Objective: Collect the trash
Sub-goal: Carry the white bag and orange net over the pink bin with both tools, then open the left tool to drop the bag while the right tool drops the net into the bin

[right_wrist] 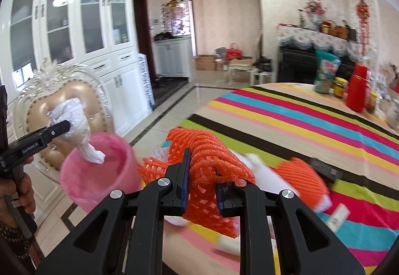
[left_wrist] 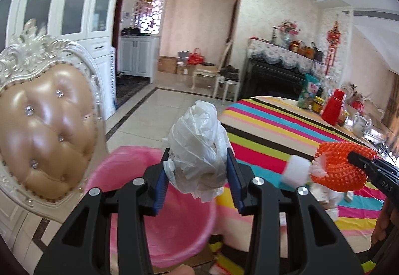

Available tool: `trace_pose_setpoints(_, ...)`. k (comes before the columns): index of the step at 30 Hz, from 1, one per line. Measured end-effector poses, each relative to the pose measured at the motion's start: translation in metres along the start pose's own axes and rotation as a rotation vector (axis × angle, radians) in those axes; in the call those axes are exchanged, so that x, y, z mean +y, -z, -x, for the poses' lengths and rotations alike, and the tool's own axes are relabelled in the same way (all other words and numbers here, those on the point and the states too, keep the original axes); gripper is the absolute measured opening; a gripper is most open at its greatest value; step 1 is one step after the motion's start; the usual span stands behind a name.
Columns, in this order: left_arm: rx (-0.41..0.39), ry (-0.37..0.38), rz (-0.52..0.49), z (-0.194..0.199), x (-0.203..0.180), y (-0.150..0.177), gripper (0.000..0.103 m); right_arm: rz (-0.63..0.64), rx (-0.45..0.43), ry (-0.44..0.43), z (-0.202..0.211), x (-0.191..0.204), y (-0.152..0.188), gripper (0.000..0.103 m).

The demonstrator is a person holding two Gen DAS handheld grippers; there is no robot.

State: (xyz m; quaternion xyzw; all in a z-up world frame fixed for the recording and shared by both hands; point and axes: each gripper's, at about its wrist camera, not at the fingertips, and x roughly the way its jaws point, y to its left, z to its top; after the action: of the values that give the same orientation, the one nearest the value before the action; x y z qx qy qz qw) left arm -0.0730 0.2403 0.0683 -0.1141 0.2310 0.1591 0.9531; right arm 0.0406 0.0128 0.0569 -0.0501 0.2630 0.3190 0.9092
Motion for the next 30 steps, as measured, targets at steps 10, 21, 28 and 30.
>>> trace_pose_setpoints(10,0.027,-0.069,0.031,-0.003,0.056,0.0,0.042,0.058,0.033,-0.125,-0.048,0.076,-0.015,0.018)
trace_pose_setpoints(21,0.042,-0.088,0.075,-0.003,0.09,0.01,0.044,0.139,0.093,-0.209,-0.09,0.141,-0.014,0.018)
trace_pose_setpoints(28,0.043,-0.085,0.089,-0.005,0.102,0.01,0.048,0.161,0.14,-0.24,-0.114,0.164,-0.007,0.019)
trace_pose_setpoints(30,0.043,-0.08,0.093,-0.005,0.103,0.01,0.056,0.165,0.147,-0.246,-0.119,0.168,-0.005,0.02)
